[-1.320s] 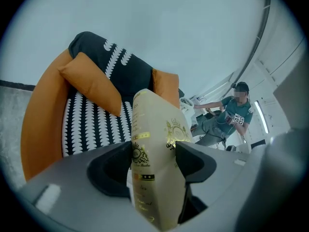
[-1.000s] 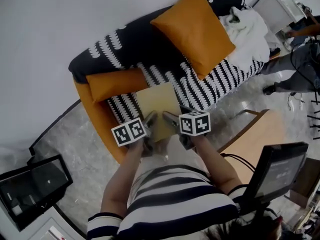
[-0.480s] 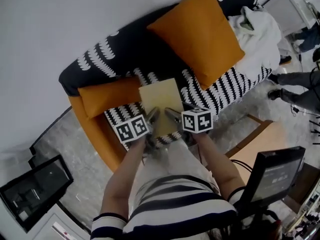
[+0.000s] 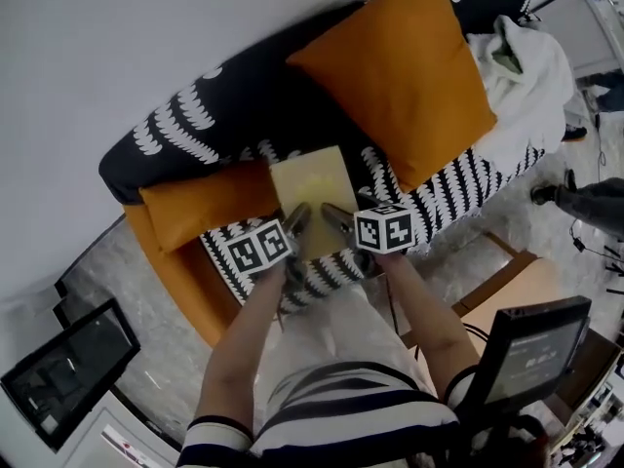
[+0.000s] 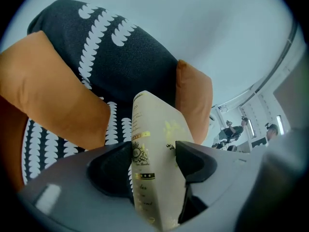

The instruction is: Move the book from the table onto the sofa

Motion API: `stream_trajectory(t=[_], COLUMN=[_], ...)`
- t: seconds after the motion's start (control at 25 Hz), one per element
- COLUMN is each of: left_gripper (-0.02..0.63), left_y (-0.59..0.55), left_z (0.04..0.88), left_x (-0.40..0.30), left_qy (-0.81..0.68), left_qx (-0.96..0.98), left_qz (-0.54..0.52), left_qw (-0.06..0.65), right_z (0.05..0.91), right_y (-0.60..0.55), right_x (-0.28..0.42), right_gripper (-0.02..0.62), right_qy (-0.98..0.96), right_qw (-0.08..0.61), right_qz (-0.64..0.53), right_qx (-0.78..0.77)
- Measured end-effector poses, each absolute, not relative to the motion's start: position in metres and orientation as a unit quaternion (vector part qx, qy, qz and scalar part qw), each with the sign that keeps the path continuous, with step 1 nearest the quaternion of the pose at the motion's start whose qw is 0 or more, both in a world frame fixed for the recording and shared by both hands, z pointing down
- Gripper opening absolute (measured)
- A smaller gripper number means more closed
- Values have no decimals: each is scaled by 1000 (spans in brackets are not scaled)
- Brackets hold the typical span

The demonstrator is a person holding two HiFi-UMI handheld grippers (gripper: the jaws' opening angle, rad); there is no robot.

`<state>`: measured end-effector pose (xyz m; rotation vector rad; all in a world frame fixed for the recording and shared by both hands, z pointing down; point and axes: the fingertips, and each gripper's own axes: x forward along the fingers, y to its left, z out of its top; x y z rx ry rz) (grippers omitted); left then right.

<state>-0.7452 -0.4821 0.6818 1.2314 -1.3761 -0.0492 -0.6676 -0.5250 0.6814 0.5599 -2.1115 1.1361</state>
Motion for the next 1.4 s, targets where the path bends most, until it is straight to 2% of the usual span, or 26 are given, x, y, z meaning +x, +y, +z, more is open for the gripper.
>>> stream_trajectory(t=[0.8,1.2,1.4], left_gripper=[293,298,290], left_y=[-557,-559,-558], left_z=[787,814,821], left_x=[-764,-760,-769], left_qy=[-606,-595,-620], left_qx=[508,501,493], left_qz=[-28,-11,45], left_qw=[611,629,609], right_z=[784,808,813], right_y=[-605,-605,-606], right_x=[-687,-686,-681], right_gripper=[307,299,252], right_qy=[-810,-803,-799], right_qw=[321,356,369], right_qz=[443,426,418], right_qx=[212,215,227])
